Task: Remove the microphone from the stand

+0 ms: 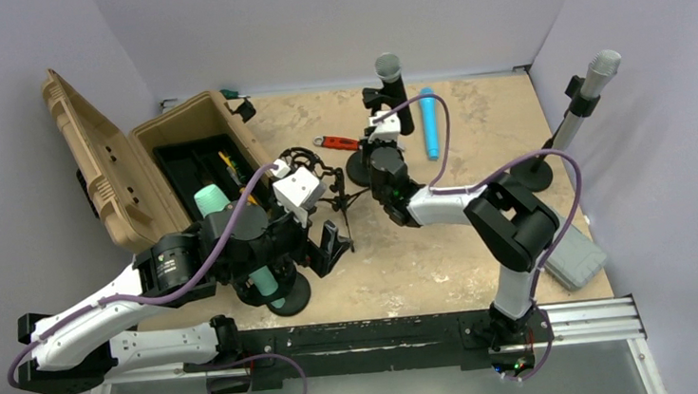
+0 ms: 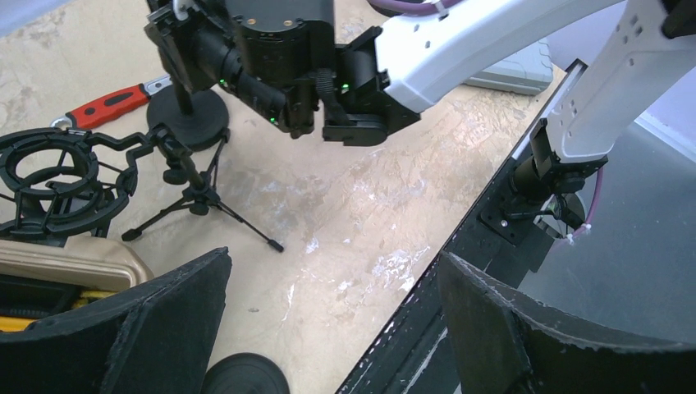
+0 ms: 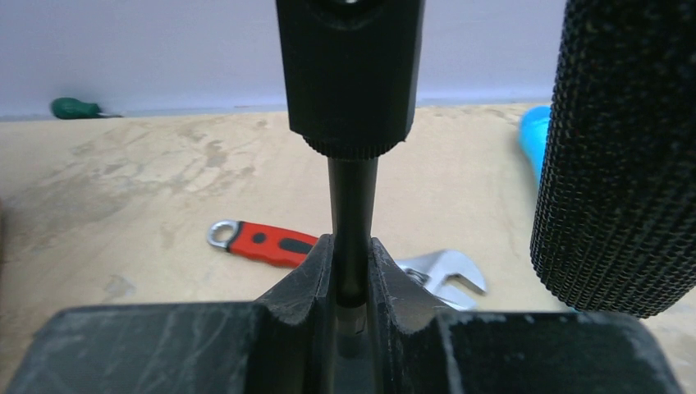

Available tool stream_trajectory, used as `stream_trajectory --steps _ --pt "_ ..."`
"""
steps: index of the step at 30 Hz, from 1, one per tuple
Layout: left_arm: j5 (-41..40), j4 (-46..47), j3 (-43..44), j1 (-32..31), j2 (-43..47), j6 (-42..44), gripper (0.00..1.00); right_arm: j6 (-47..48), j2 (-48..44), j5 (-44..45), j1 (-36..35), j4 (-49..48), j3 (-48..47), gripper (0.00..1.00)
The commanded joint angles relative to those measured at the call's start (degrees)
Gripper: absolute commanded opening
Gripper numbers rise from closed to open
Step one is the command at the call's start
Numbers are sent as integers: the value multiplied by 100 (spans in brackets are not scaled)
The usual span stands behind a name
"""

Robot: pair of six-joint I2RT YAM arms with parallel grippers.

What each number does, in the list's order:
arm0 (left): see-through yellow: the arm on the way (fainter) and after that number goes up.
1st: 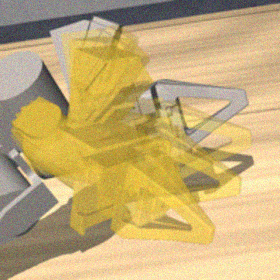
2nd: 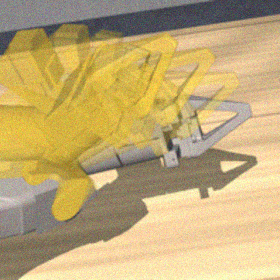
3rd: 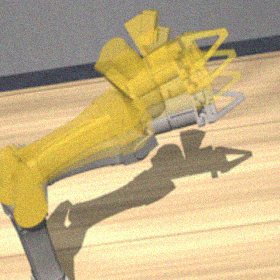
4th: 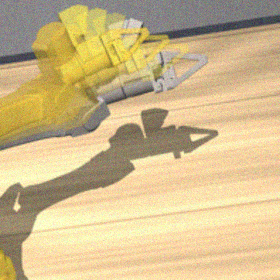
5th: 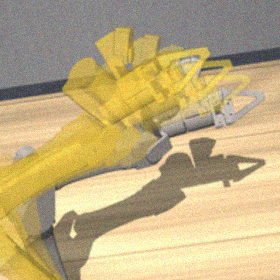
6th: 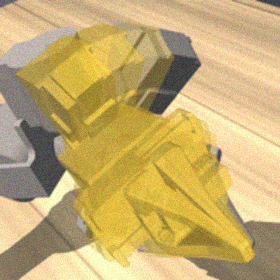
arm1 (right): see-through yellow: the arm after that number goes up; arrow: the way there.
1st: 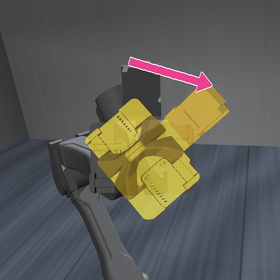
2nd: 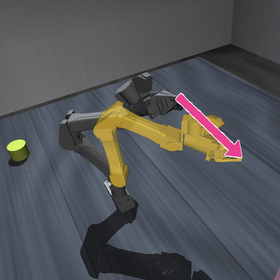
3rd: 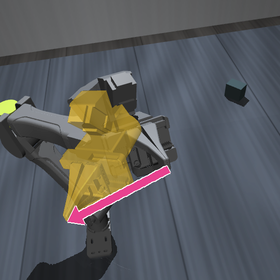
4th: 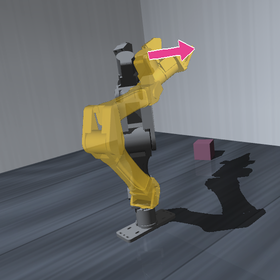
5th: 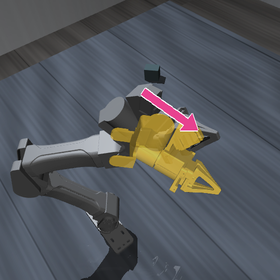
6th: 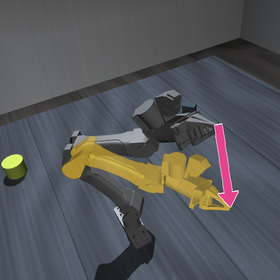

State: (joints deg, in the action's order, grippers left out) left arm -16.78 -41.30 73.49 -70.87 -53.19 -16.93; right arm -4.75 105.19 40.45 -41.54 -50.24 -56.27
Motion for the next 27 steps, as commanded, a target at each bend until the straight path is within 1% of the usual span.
stream_trajectory --steps 1,5,10,15,18,19,21,27 --pt "172 222 108 44 -39 -1 94 541 -559 765 101 -275 444 0" --pt "240 243 121 46 -37 -38 93 773 -845 989 131 -198 561 0" --pt "262 247 89 49 18 -78 93 701 -1114 1157 219 219 627 0" --pt "246 286 17 47 54 -85 93 -112 -1693 983 214 1361 895 0" --pt "251 358 -5 47 24 -66 93 -444 -2103 504 127 1795 1257 0" --pt "264 383 -16 47 -3 -61 93 -488 -2265 250 57 1870 1398 0" --pt "320 462 -25 56 -88 -57 93 -530 -2608 22 -215 1954 1734 0" --pt "470 763 -86 65 -343 -108 93 -685 -3434 78 -1292 2104 2446 0"
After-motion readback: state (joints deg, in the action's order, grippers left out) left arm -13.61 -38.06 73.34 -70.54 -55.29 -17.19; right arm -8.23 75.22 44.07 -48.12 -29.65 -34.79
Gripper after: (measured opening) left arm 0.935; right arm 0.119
